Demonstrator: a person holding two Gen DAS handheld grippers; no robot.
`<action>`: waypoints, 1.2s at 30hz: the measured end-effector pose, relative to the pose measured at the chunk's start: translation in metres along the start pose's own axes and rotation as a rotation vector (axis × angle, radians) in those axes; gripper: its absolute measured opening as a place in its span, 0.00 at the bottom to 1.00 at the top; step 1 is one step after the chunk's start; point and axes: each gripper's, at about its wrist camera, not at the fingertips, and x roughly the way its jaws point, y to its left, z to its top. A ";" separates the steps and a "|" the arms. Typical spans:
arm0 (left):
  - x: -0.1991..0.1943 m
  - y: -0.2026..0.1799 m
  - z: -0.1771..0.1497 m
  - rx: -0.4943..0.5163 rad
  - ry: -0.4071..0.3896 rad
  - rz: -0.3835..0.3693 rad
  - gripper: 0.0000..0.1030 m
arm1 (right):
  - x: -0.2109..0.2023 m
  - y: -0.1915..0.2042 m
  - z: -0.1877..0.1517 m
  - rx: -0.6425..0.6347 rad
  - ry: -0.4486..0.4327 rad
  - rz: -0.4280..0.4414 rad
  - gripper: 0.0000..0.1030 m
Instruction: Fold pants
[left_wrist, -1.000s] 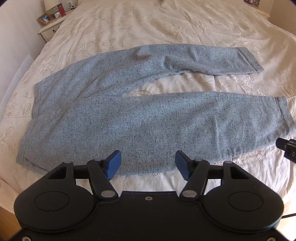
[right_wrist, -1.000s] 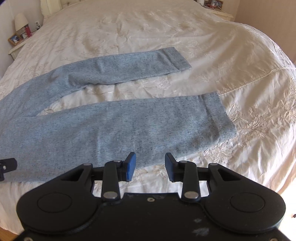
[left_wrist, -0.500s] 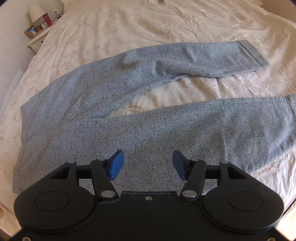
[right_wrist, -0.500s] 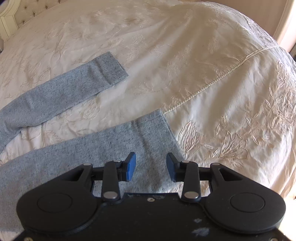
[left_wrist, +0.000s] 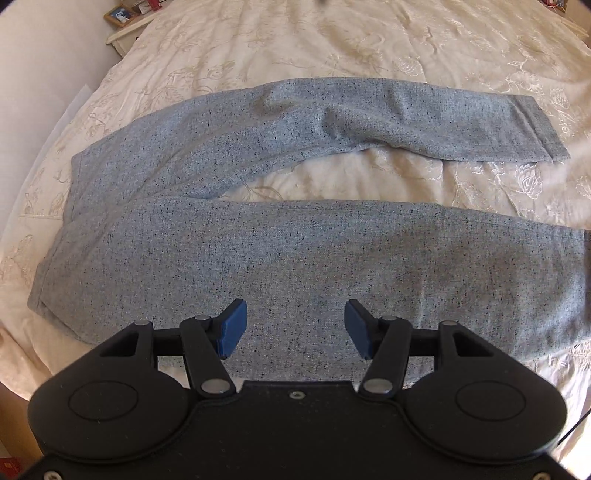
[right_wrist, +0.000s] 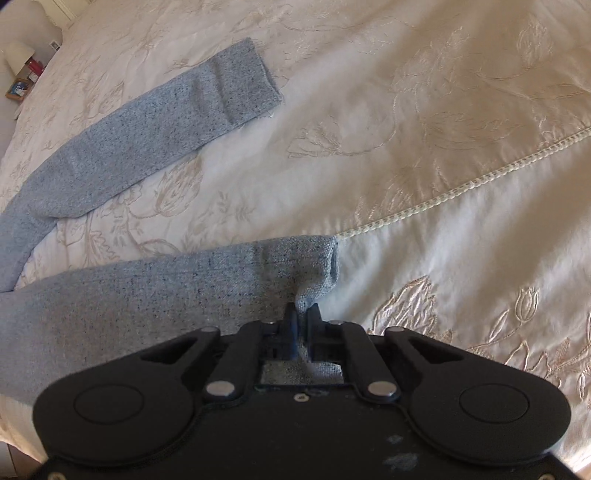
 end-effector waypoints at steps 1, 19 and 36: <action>-0.001 -0.003 0.001 -0.005 -0.003 0.002 0.60 | -0.006 0.005 0.002 -0.014 -0.015 0.006 0.05; -0.008 -0.027 -0.005 0.003 0.001 0.012 0.60 | -0.042 -0.042 -0.029 0.069 -0.061 0.055 0.32; -0.023 -0.029 -0.011 0.025 -0.033 0.036 0.60 | -0.007 -0.018 -0.034 -0.020 -0.033 0.004 0.08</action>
